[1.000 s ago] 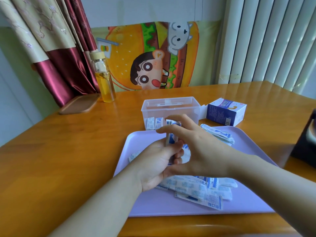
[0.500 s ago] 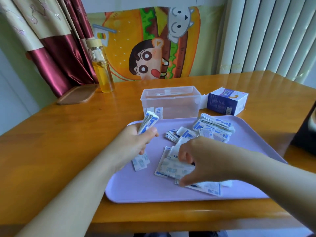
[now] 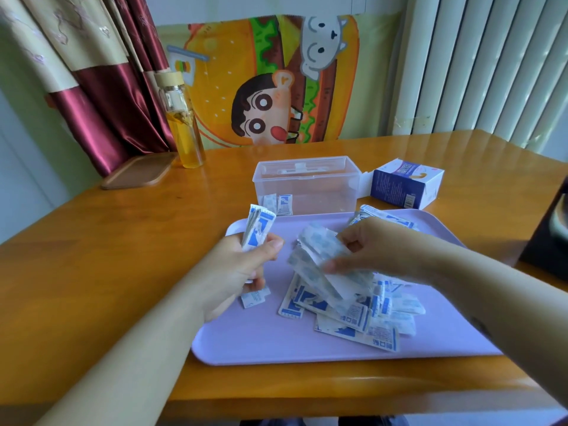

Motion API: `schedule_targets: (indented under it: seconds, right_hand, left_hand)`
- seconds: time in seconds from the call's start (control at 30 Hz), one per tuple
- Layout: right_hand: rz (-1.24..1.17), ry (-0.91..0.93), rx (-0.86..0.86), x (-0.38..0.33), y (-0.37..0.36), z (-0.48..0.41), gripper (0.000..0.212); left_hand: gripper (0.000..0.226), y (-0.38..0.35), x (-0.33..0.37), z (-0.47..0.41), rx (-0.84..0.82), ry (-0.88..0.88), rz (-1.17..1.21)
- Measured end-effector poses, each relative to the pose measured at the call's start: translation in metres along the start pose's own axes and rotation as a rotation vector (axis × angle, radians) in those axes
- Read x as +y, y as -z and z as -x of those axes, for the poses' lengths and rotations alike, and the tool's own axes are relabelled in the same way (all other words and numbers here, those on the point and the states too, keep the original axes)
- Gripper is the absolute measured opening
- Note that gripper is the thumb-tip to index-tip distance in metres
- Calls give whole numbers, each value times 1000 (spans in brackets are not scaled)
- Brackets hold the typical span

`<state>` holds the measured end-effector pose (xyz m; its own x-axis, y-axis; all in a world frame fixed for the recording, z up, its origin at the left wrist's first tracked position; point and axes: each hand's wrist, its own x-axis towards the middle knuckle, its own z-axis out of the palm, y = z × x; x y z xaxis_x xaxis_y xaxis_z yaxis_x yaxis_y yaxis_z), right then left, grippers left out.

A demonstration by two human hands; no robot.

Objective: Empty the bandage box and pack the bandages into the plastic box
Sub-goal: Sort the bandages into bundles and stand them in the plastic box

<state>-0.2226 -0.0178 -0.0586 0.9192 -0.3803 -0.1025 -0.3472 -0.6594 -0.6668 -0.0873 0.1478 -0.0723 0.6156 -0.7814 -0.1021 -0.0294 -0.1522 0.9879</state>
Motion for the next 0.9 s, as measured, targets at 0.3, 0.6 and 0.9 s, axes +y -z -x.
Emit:
schedule_targets:
  seconds: [0.3, 0.6, 0.9]
  right_hand:
    - [-741, -45, -80, -2, -6, -7, 44]
    - [-1006, -61, -54, 1, -1, -6, 23]
    - [-1183, 1, -102, -5, 8, 6, 23]
  left_hand:
    - [8, -34, 7, -5, -32, 18, 137]
    - [22, -27, 4, -12, 239, -203, -41]
    - [19, -20, 17, 7, 159, -512, -212]
